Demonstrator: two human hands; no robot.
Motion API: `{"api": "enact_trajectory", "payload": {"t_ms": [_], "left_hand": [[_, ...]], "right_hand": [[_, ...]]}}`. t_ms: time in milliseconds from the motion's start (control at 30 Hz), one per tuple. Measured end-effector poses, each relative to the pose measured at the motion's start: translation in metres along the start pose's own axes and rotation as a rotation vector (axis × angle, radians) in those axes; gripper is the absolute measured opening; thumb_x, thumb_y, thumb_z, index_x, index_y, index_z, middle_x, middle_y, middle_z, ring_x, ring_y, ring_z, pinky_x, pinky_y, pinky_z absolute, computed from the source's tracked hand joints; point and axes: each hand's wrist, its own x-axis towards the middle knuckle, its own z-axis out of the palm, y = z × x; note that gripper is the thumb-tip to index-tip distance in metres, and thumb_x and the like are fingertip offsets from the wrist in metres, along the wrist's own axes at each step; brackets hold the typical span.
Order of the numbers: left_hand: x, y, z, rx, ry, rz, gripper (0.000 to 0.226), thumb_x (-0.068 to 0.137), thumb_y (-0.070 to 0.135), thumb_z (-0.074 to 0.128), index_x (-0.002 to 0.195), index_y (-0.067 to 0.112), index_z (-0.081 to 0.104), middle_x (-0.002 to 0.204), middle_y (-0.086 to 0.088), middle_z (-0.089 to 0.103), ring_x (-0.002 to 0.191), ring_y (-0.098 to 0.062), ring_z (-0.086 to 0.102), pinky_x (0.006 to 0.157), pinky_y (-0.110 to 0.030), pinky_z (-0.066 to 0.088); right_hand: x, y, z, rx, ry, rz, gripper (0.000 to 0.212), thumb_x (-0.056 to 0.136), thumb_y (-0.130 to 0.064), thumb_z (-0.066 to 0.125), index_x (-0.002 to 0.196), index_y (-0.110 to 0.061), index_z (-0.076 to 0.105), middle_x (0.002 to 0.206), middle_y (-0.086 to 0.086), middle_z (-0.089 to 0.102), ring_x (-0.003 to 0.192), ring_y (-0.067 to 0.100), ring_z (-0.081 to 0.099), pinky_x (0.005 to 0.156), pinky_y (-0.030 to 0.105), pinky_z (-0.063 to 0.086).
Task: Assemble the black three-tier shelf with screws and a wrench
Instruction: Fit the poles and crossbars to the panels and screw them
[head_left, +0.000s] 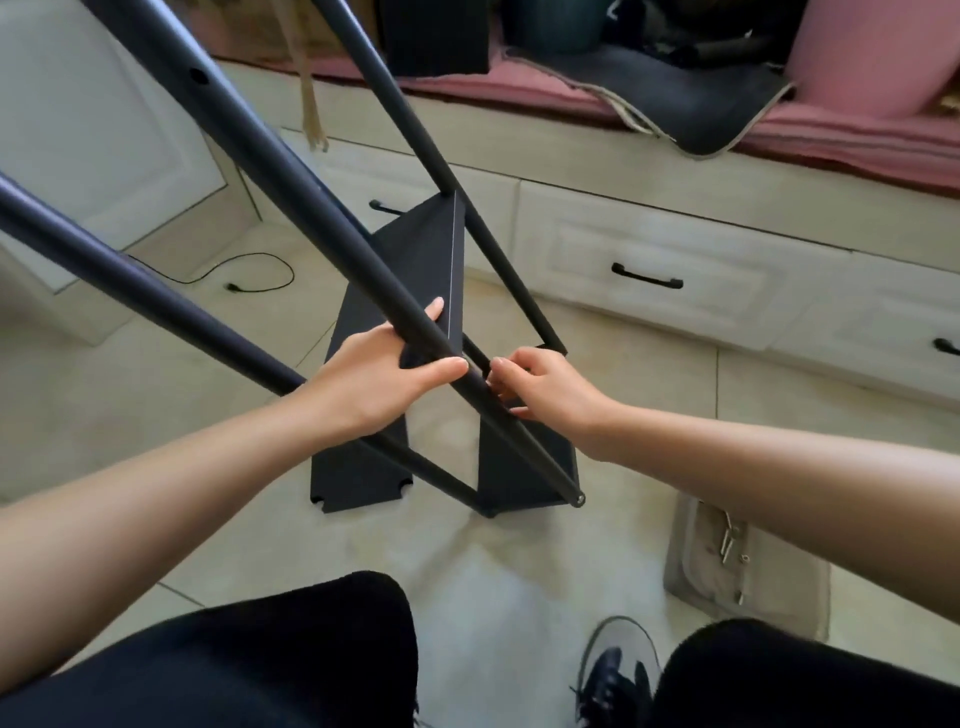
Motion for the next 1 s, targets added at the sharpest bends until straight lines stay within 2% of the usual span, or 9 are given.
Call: {"api": "enact_trajectory", "payload": {"t_ms": [133, 267, 400, 500, 567, 667, 733, 867, 1000], "left_hand": [[-0.002, -0.026, 0.009, -0.164, -0.013, -0.037, 0.084, 0.082, 0.064, 0.057, 0.157, 0.046, 0.021, 0.165, 0.01, 0.024, 0.15, -0.013, 0.027, 0.119, -0.039, 0.025], [-0.007, -0.056, 0.045, -0.41, 0.011, -0.045, 0.085, 0.075, 0.066, 0.058, 0.152, 0.052, 0.025, 0.163, 0.018, 0.024, 0.138, 0.005, 0.028, 0.112, -0.025, 0.026], [-0.005, -0.091, 0.079, -0.587, 0.018, -0.079, 0.071, 0.076, 0.064, 0.063, 0.139, 0.067, 0.031, 0.158, 0.023, 0.033, 0.144, 0.002, 0.031, 0.117, -0.026, 0.029], [-0.004, -0.112, 0.09, -0.656, 0.016, -0.104, 0.07, 0.074, 0.07, 0.067, 0.136, 0.073, 0.034, 0.15, 0.031, 0.042, 0.135, 0.012, 0.04, 0.098, -0.008, 0.038], [-0.003, -0.125, 0.094, -0.68, 0.01, -0.131, 0.072, 0.071, 0.075, 0.067, 0.135, 0.075, 0.034, 0.135, 0.042, 0.05, 0.124, 0.019, 0.045, 0.087, -0.004, 0.042], [-0.002, -0.14, 0.099, -0.705, 0.011, -0.166, 0.063, 0.079, 0.06, 0.065, 0.132, 0.076, 0.034, 0.115, 0.049, 0.057, 0.112, 0.023, 0.051, 0.076, 0.001, 0.045], [-0.004, -0.149, 0.103, -0.715, 0.019, -0.184, 0.06, 0.081, 0.053, 0.063, 0.129, 0.077, 0.036, 0.11, 0.046, 0.061, 0.108, 0.023, 0.054, 0.075, 0.001, 0.044], [-0.007, -0.165, 0.112, -0.761, 0.026, -0.209, 0.06, 0.081, 0.052, 0.065, 0.128, 0.077, 0.039, 0.113, 0.044, 0.061, 0.111, 0.022, 0.053, 0.078, 0.002, 0.043], [-0.012, -0.175, 0.125, -0.836, 0.037, -0.235, 0.064, 0.075, 0.058, 0.066, 0.13, 0.076, 0.038, 0.122, 0.05, 0.053, 0.116, 0.026, 0.047, 0.081, 0.004, 0.04]], "right_hand": [[0.006, 0.008, 0.007, 0.019, 0.011, 0.022, 0.026, 0.101, -0.033, 0.05, 0.096, -0.012, 0.065, 0.097, 0.009, 0.068, 0.094, 0.019, 0.064, 0.088, 0.033, 0.05], [0.01, 0.03, 0.021, 0.034, 0.08, 0.033, 0.018, 0.098, -0.029, 0.056, 0.094, -0.013, 0.064, 0.082, -0.004, 0.061, 0.076, 0.005, 0.055, 0.071, 0.022, 0.041], [0.014, 0.051, 0.025, 0.101, 0.087, 0.076, 0.017, 0.099, -0.03, 0.055, 0.099, -0.015, 0.062, 0.088, -0.004, 0.072, 0.083, 0.006, 0.066, 0.075, 0.02, 0.045], [0.02, 0.056, 0.032, 0.112, 0.073, 0.089, 0.016, 0.099, -0.033, 0.055, 0.1, -0.018, 0.061, 0.09, -0.004, 0.075, 0.086, 0.005, 0.068, 0.075, 0.02, 0.045], [0.027, 0.058, 0.039, 0.115, 0.055, 0.11, 0.015, 0.099, -0.032, 0.055, 0.1, -0.018, 0.061, 0.09, -0.005, 0.075, 0.087, 0.006, 0.069, 0.077, 0.022, 0.046], [0.038, 0.059, 0.05, 0.079, 0.023, 0.158, 0.014, 0.099, -0.032, 0.055, 0.099, -0.019, 0.061, 0.089, -0.006, 0.076, 0.091, 0.012, 0.068, 0.084, 0.026, 0.048], [0.044, 0.06, 0.059, 0.055, 0.025, 0.194, 0.015, 0.098, -0.033, 0.055, 0.098, -0.019, 0.061, 0.086, -0.008, 0.075, 0.091, 0.012, 0.067, 0.081, 0.025, 0.047], [0.052, 0.067, 0.072, 0.019, 0.027, 0.218, 0.016, 0.098, -0.036, 0.055, 0.096, -0.02, 0.06, 0.086, -0.009, 0.074, 0.09, 0.012, 0.066, 0.074, 0.024, 0.044], [0.058, 0.073, 0.079, 0.01, 0.005, 0.273, 0.017, 0.099, -0.037, 0.054, 0.097, -0.02, 0.06, 0.084, -0.009, 0.075, 0.093, 0.014, 0.066, 0.085, 0.031, 0.047]]}}
